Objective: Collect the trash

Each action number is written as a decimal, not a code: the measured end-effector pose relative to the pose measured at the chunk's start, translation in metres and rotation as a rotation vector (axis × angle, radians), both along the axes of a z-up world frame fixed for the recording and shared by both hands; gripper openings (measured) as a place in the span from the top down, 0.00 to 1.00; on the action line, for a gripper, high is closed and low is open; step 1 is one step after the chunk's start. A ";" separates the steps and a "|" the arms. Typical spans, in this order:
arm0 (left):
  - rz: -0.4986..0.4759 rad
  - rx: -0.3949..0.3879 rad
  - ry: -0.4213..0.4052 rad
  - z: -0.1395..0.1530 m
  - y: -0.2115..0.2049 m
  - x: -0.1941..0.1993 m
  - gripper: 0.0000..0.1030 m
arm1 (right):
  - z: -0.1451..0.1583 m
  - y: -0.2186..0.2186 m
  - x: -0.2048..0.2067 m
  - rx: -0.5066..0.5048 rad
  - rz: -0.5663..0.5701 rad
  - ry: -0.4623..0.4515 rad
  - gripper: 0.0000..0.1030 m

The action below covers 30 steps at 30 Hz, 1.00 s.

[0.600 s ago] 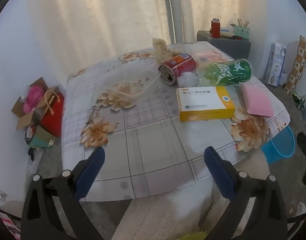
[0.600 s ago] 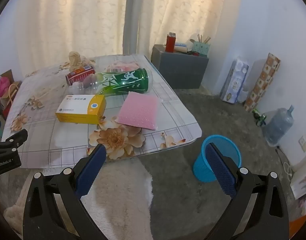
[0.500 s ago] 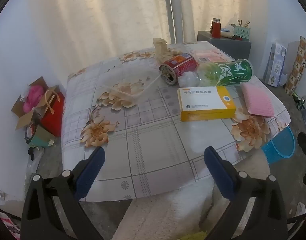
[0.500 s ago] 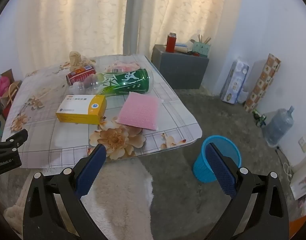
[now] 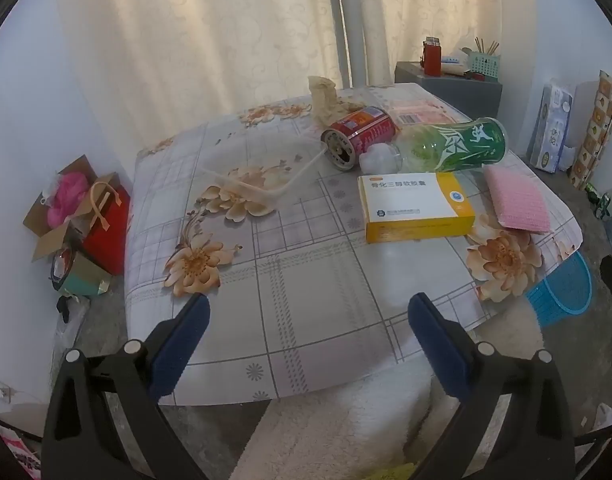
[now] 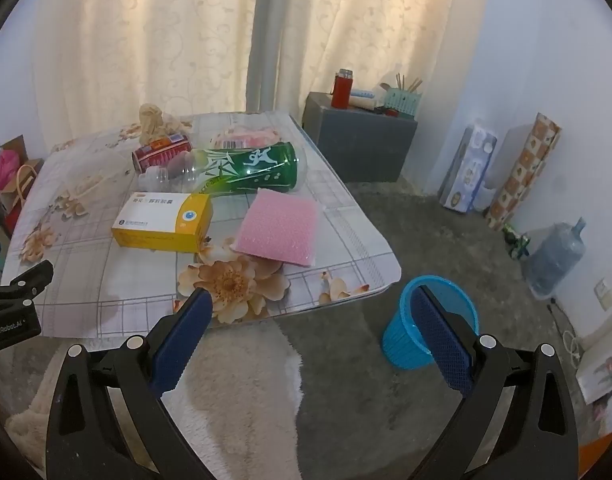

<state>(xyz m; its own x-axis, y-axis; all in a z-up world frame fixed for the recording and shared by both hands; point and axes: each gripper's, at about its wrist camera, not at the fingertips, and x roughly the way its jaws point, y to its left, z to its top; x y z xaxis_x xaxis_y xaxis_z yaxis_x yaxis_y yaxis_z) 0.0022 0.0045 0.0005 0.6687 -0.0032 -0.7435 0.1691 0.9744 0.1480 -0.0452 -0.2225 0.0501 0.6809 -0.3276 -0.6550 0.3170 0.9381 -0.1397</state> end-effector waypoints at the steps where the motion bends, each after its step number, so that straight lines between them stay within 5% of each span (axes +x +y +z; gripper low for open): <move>1: 0.000 0.000 0.001 0.000 0.000 0.000 0.05 | 0.000 0.000 0.000 -0.001 0.000 -0.001 0.08; 30: 0.002 -0.008 -0.001 0.002 0.006 0.000 0.05 | 0.001 0.007 0.004 -0.004 0.012 0.014 0.08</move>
<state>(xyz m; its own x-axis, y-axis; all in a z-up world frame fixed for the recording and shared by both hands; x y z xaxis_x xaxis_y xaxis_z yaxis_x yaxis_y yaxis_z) 0.0018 0.0104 0.0028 0.6696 -0.0077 -0.7427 0.1673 0.9758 0.1407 -0.0414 -0.2155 0.0507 0.6757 -0.3223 -0.6629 0.3041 0.9411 -0.1476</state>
